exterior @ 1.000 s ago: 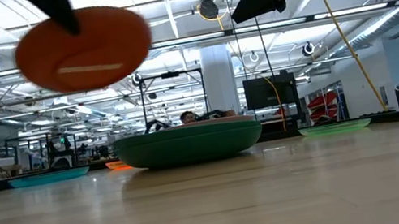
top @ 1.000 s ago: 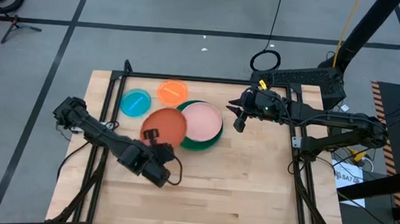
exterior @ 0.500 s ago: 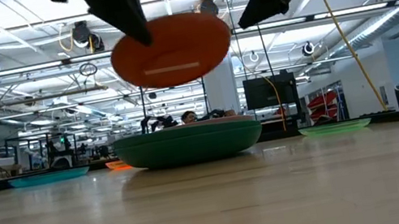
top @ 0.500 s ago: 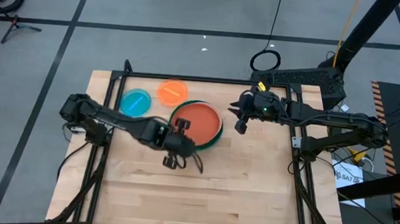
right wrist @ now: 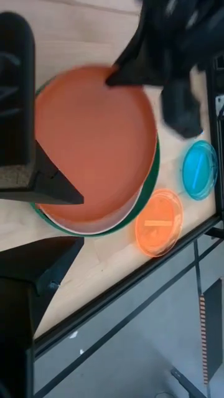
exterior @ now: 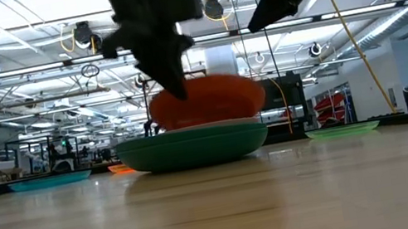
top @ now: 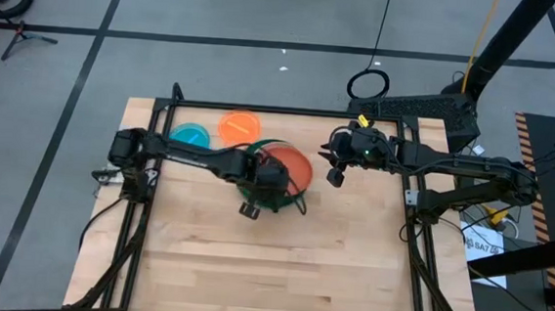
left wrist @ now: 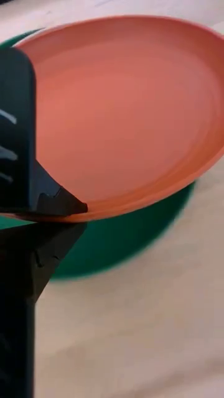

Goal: Stack plastic plates
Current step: Stack the orange plate on top of the light orange plate, then stack the green plate on top of the orange plate

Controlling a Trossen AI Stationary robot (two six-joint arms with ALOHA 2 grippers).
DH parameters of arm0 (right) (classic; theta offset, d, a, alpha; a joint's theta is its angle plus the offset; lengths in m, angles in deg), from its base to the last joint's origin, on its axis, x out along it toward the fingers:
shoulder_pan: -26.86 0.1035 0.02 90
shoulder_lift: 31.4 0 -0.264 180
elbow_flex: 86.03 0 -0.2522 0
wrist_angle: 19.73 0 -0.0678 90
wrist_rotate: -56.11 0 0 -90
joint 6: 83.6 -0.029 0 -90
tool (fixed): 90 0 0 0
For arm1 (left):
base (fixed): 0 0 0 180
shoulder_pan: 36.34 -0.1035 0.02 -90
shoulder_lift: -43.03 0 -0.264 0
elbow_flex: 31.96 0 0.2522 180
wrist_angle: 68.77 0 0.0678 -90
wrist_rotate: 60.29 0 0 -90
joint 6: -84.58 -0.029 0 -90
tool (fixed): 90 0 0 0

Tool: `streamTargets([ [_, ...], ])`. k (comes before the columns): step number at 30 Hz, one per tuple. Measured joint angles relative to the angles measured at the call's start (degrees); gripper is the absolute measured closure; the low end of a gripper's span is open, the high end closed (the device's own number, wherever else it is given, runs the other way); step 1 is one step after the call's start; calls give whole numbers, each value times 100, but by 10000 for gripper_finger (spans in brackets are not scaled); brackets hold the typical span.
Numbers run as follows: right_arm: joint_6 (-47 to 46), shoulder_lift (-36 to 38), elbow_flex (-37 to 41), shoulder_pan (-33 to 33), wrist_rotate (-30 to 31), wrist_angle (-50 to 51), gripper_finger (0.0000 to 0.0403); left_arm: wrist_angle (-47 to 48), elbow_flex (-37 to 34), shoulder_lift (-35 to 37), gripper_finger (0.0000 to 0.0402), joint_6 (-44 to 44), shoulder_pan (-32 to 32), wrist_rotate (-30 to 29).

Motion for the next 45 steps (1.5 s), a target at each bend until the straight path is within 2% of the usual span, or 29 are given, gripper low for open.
streamTargets([
  [8,-107,0,0,0,0,34,314,32,4,-337,370,66,-312,0],
  [20,-212,0,0,0,0,34,314,258,4,-349,357,151,-361,294],
  [24,-238,-2,0,0,0,34,314,313,4,-349,326,258,-356,334],
  [32,-262,-2,0,0,0,35,314,334,4,-337,228,246,-356,315],
  [35,-289,-11,0,0,0,40,314,661,4,-258,208,258,-356,308],
  [39,-435,-69,0,0,2,158,314,977,4,24,204,443,-395,293],
  [45,-677,-184,0,0,3,264,314,923,-165,930,204,669,-400,308],
])
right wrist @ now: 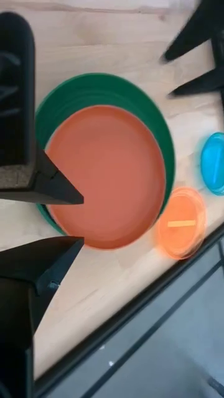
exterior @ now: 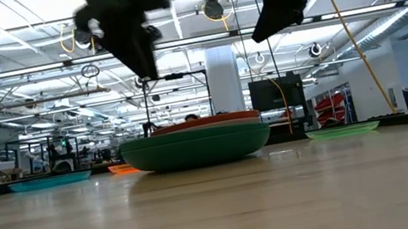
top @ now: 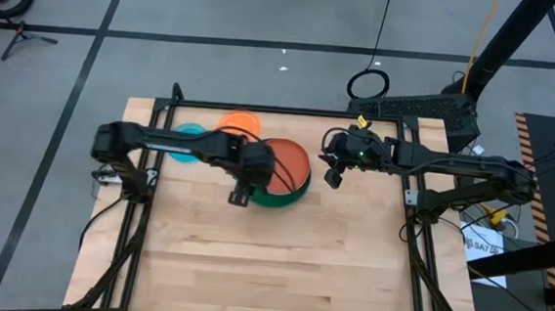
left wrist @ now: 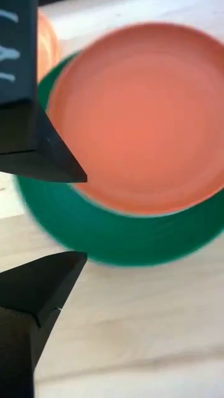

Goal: Stack plastic plates
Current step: Stack the green plate on top of the orange plate

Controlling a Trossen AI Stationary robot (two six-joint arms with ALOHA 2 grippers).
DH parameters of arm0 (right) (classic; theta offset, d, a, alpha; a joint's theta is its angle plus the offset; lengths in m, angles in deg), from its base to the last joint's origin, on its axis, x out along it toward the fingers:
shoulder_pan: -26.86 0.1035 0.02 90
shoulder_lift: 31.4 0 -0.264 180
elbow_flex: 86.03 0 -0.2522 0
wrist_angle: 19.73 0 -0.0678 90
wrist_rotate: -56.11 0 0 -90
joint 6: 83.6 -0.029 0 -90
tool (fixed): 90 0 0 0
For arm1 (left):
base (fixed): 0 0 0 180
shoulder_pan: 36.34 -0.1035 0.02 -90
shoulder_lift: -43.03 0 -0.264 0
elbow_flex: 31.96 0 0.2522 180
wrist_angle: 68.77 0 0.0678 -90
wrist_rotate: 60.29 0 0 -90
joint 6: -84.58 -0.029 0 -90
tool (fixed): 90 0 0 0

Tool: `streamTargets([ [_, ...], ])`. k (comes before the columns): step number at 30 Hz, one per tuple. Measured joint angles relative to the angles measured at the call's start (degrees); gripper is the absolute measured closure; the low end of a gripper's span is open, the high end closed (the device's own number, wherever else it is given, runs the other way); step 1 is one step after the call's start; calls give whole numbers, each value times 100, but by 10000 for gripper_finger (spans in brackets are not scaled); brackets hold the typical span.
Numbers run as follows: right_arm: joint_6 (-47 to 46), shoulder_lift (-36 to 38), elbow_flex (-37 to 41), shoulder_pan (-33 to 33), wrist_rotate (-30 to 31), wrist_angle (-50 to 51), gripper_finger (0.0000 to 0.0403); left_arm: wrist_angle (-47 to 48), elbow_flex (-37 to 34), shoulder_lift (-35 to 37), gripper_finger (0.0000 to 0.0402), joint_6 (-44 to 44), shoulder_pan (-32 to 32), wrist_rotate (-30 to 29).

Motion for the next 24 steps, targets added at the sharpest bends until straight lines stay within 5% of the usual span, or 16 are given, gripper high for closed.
streamTargets([
  [7,-381,-26,-2,0,118,233,314,-1429,-1543,1641,204,389,20,-23],
  [15,-1176,-351,-6,-15,1114,428,314,-3300,-3348,2960,204,627,17,-386],
  [24,-1974,-1246,-2,-91,1048,1302,314,-3392,-4109,4023,204,680,-242,-1247],
])
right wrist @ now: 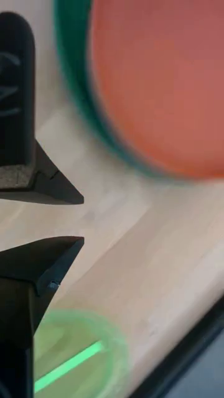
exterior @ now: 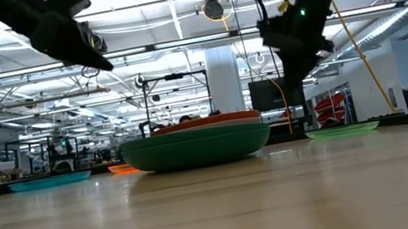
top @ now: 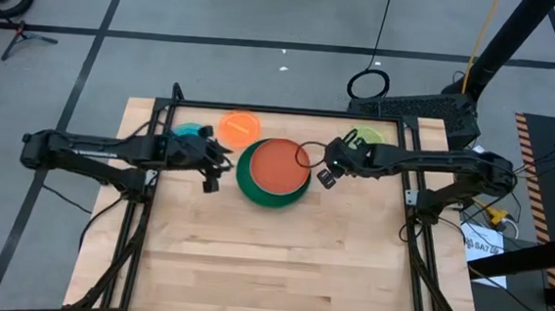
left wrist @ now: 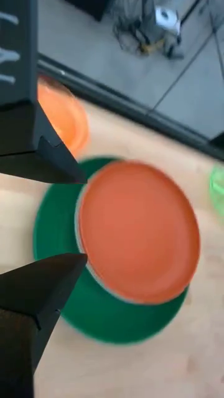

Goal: Stack plastic plates
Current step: Stack the green plate on top of the orange plate

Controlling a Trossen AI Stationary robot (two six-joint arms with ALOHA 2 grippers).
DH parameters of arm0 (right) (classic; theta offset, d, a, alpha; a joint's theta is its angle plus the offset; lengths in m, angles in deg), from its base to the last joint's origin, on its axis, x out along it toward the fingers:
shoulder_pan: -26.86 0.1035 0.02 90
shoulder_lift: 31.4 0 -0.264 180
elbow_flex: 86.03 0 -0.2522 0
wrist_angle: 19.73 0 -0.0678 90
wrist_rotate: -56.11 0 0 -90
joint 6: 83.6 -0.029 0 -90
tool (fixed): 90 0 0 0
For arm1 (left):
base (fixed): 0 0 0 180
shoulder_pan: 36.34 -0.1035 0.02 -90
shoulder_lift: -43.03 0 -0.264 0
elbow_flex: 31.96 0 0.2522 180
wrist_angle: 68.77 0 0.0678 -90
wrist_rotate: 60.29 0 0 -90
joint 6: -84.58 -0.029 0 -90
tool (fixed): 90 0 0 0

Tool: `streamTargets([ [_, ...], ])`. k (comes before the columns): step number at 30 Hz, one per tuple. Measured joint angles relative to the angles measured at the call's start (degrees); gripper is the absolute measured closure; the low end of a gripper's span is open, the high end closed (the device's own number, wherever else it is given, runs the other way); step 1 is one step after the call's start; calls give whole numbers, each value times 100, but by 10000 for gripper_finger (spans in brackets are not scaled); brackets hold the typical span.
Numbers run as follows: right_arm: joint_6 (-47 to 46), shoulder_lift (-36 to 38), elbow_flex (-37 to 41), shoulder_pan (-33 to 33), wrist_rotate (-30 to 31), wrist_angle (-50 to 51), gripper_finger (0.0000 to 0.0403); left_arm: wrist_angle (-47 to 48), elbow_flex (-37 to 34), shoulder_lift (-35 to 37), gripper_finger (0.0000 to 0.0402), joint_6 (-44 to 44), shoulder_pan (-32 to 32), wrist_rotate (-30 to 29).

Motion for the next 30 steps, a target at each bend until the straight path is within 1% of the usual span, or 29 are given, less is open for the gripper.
streamTargets([
  [2,-137,-106,2,-167,-3,196,314,33,-24,260,204,-73,-93,-173],
  [4,-303,-187,-23,-391,-9,404,314,-70,-19,525,204,-119,-188,-481],
  [8,-619,-355,-305,-939,-9,1187,314,-234,-10,1017,204,192,-406,-1849],
  [10,-738,-469,-523,-1237,-9,1565,314,-133,-10,1212,204,381,-497,-2281],
  [15,-665,-958,-1195,-1754,-14,2069,314,272,-10,1458,204,680,-636,-2371],
  [18,-412,-1305,-1621,-1912,-143,2209,314,613,-10,1445,204,831,-644,-2371],
  [22,28,-1778,-2066,-2088,-167,2201,314,630,-13,1395,204,919,-641,-2371],
  [24,33,-2004,-2206,-2201,-189,2203,314,483,-13,1397,204,967,-641,-2372],
  [26,-38,-2181,-2258,-2297,-360,2280,310,489,-13,1397,204,996,-638,-2369],
  [30,-175,-2448,-2261,-2396,-610,2510,287,611,-13,1395,204,1021,-637,-2369],
])
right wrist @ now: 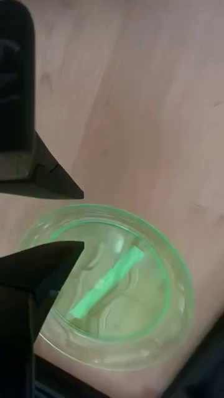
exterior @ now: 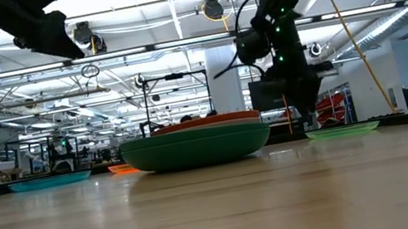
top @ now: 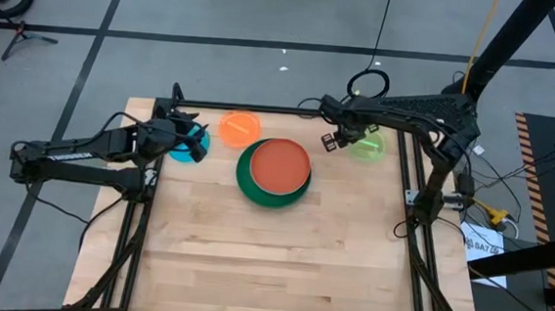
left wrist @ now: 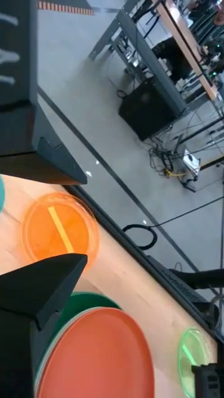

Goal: Stack plastic plates
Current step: Stack the green plate on top of the orange plate

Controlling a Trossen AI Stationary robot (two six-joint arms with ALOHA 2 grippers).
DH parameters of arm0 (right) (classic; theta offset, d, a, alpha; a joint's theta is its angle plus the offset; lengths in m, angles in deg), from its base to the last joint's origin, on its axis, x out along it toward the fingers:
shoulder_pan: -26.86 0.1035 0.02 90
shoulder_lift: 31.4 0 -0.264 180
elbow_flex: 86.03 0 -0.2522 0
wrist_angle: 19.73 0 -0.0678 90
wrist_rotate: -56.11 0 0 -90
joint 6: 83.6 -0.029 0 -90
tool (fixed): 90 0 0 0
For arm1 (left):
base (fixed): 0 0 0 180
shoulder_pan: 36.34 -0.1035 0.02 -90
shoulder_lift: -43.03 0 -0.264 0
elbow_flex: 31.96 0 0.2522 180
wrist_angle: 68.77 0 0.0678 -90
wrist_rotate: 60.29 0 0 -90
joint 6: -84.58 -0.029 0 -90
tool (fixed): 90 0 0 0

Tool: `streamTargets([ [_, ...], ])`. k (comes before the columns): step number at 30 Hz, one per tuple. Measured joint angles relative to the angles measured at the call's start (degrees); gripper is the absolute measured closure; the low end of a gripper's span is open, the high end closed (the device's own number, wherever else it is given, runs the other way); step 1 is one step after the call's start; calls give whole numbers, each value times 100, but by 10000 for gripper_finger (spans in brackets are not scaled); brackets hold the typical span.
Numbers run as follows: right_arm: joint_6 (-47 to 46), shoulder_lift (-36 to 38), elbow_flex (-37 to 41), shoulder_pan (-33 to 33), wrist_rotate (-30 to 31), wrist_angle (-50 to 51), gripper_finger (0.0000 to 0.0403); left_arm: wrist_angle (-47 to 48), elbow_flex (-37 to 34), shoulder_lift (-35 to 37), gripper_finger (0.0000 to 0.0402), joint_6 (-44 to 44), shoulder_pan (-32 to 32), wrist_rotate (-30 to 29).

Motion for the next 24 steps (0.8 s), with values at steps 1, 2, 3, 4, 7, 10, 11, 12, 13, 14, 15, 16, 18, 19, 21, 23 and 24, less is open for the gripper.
streamTargets([
  [1,3,-58,0,-11,0,30,280,6,0,0,204,16,0,0],
  [2,8,-104,0,-24,3,40,273,20,0,0,204,31,0,0],
  [3,5,-142,0,-39,4,28,265,35,0,0,204,31,0,0],
  [4,0,-170,0,-46,16,-14,258,40,0,0,204,31,0,0],
  [7,24,-252,-2,-51,27,-193,243,130,0,0,204,34,0,1],
  [10,26,-337,-3,-46,25,-408,237,209,0,0,204,82,0,0],
  [11,37,-370,-4,-42,26,-475,237,227,0,0,204,97,0,2],
  [12,35,-419,-4,-42,25,-538,237,244,0,0,204,105,0,2],
  [13,35,-462,-4,-44,29,-587,237,262,0,0,204,134,0,2],
  [14,35,-513,-4,-51,51,-620,238,281,0,0,204,156,0,2],
  [15,27,-549,-4,-55,143,-641,240,305,0,0,204,180,0,4],
  [16,21,-585,-4,-57,226,-647,243,321,0,0,204,183,0,4],
  [18,19,-648,-4,-57,360,-646,249,322,0,0,204,182,0,4],
  [19,15,-680,-4,-57,417,-643,253,322,0,0,204,182,0,4],
  [21,-29,-724,-4,-57,490,-682,261,322,0,0,204,182,0,7],
  [23,-44,-752,-4,-70,483,-739,270,322,0,0,204,182,0,7],
  [24,-44,-778,-4,-70,486,-790,274,321,0,0,204,182,0,9],
])
